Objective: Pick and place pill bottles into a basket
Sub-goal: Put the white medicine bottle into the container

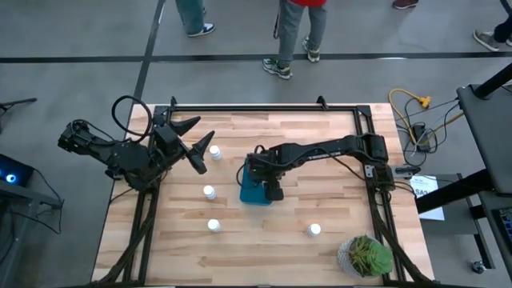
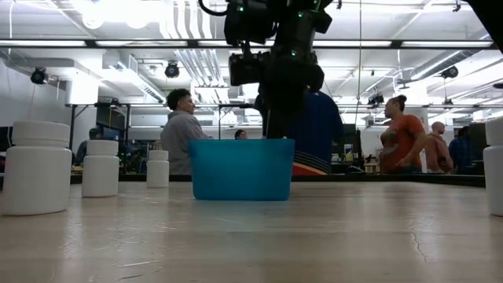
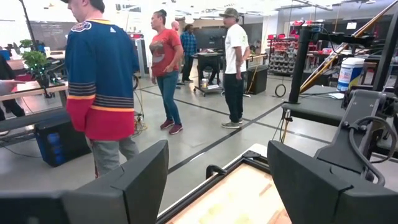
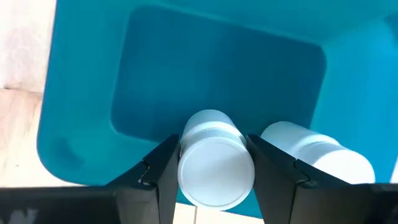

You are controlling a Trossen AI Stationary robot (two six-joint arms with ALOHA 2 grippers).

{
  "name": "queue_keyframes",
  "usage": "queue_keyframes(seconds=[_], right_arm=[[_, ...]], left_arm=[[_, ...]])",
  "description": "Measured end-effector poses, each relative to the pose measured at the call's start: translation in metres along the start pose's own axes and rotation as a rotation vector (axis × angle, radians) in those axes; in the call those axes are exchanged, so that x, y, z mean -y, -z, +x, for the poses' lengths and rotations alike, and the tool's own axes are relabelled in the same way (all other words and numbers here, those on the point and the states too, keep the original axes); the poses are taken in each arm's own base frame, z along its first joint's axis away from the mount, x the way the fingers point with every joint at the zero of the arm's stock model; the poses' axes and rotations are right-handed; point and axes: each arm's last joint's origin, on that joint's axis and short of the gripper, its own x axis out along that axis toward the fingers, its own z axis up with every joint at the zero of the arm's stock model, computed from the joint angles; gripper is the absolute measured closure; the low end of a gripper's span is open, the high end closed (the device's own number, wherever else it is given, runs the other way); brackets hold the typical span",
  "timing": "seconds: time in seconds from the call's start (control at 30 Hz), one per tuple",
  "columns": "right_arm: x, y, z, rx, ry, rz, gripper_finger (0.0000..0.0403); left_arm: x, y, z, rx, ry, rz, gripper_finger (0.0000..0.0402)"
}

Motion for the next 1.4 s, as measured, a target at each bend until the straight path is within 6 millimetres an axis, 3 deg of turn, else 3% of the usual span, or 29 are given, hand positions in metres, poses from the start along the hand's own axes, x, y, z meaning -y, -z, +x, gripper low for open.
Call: queue_keyframes(seconds=[0.63, 0.97, 1.4], right_arm=[[0.0050, -0.0013, 0.0018, 0.027, 0.023, 0.010, 0.0247], [0.0052, -0.0006, 0.0019, 0.020, 0.023, 0.011, 0.0200], [0.0052, -0.0028, -0.0056, 0.011, 0.021, 0.019, 0.0198]], left_arm=[[-0.0001, 0.0000, 0.0001, 0.000, -0.001, 0.000, 0.0146], [-0.0001, 0.0000, 0.0001, 0.000, -0.001, 0.000, 0.0146], [0.0000, 0.0001, 0.0002, 0.000, -0.001, 0.002, 0.0146]])
